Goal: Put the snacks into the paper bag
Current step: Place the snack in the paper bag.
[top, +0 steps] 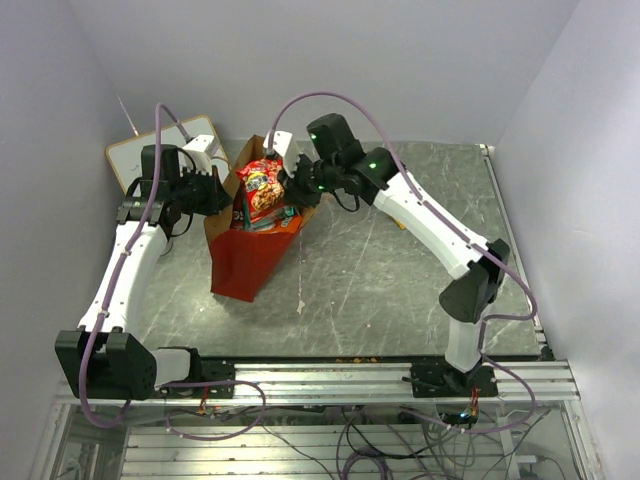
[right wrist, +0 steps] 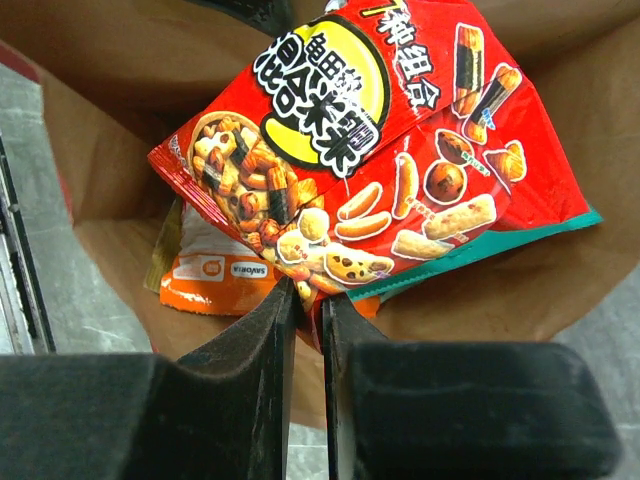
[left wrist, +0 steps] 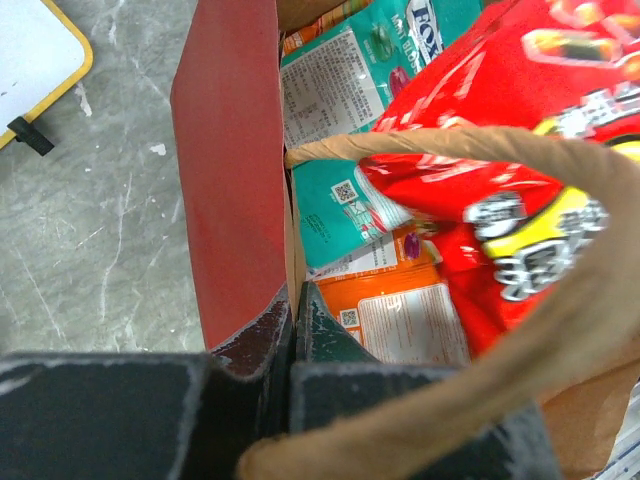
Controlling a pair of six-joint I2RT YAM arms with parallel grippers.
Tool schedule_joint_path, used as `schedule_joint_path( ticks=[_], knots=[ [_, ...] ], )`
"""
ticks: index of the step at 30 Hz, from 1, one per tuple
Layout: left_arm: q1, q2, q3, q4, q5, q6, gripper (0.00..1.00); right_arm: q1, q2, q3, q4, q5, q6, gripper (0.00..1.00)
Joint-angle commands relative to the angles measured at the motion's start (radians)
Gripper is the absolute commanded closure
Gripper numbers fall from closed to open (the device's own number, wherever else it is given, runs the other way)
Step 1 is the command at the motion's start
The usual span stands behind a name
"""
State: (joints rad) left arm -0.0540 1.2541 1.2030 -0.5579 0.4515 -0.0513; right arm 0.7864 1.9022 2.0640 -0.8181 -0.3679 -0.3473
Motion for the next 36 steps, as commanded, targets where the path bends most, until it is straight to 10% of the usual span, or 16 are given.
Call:
schedule_joint_path(
  ticks=[1, 12, 24, 36],
  knots=[
    [-0.009, -0.039, 0.024, 0.096, -0.022, -0.025, 0.93, 0.028, 0.048, 0.053, -0.078, 0.118, 0.092, 1.00],
    [-0.009, -0.033, 0.018, 0.103, 0.015, -0.027, 0.93, 0.081, 0.081, 0.061, -0.118, 0.055, 0.141, 0.99],
    [-0.009, -0.037, 0.007, 0.110, 0.015, -0.019, 0.93, 0.118, 0.067, 0.074, -0.133, 0.083, 0.129, 0.52],
    [-0.009, -0.025, 0.004, 0.109, 0.031, -0.016, 0.93, 0.103, -0.018, 0.120, -0.056, 0.128, 0.056, 0.50]
  ],
)
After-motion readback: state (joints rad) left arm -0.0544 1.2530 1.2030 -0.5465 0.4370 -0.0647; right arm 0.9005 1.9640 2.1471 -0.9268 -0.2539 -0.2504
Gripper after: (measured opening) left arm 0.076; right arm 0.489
